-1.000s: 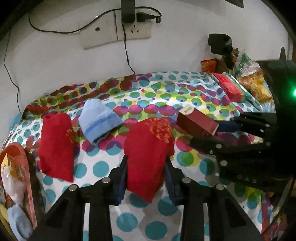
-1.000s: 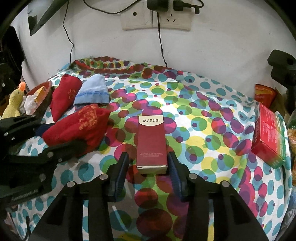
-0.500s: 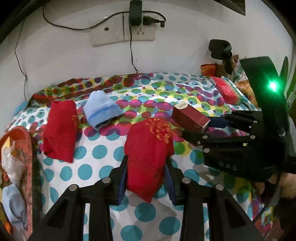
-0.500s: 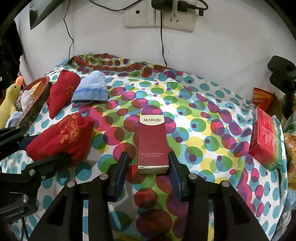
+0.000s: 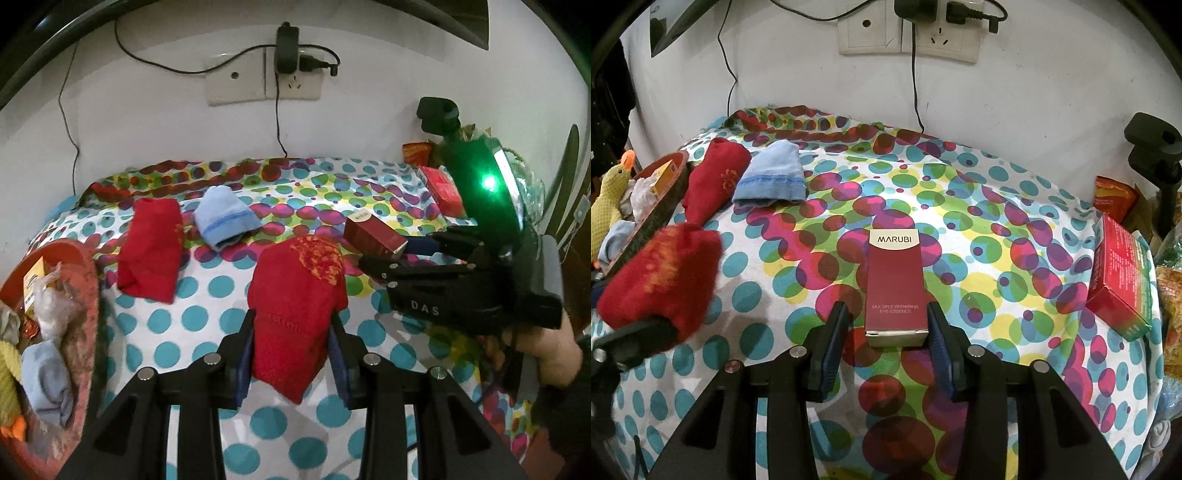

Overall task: Organize objects
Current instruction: 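Carry the red sock with the left tool over the tray and release it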

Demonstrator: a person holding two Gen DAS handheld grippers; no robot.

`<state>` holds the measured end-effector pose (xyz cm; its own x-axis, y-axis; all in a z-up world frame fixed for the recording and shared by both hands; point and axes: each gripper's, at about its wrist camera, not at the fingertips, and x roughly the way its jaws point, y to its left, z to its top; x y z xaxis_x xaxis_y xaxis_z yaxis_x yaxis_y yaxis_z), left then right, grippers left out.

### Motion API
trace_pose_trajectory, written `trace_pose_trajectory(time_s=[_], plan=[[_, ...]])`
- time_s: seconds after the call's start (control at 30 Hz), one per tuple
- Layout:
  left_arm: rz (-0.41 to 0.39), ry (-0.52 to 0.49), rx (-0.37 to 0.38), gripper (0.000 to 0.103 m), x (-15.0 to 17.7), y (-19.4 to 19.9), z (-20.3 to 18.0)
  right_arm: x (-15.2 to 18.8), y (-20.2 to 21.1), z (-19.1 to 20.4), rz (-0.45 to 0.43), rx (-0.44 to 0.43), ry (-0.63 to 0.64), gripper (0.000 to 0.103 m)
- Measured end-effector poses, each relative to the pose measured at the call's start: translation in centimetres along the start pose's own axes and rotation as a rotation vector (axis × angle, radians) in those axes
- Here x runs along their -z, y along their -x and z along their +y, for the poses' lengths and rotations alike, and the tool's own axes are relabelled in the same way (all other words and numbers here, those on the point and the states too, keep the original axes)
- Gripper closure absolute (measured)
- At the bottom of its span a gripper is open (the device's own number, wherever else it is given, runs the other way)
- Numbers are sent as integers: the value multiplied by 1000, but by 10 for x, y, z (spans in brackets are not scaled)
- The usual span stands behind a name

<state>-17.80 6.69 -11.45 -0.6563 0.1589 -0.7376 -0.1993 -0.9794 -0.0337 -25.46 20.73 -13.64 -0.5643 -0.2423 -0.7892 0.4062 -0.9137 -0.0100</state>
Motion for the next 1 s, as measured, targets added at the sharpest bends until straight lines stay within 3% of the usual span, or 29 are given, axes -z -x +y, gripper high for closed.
trace_pose_trajectory(time_s=[0.3,0.63,1.0], plan=[[-19,30,-72,67,9,26,19,0,0,0,0,-2,-1,62],[-45,94,-95,67,14,60,47,0,-1,-1,0,3,0,62],[-78,196,-174,67,20,93,105,-1,-1,-1,0,3,1,62]])
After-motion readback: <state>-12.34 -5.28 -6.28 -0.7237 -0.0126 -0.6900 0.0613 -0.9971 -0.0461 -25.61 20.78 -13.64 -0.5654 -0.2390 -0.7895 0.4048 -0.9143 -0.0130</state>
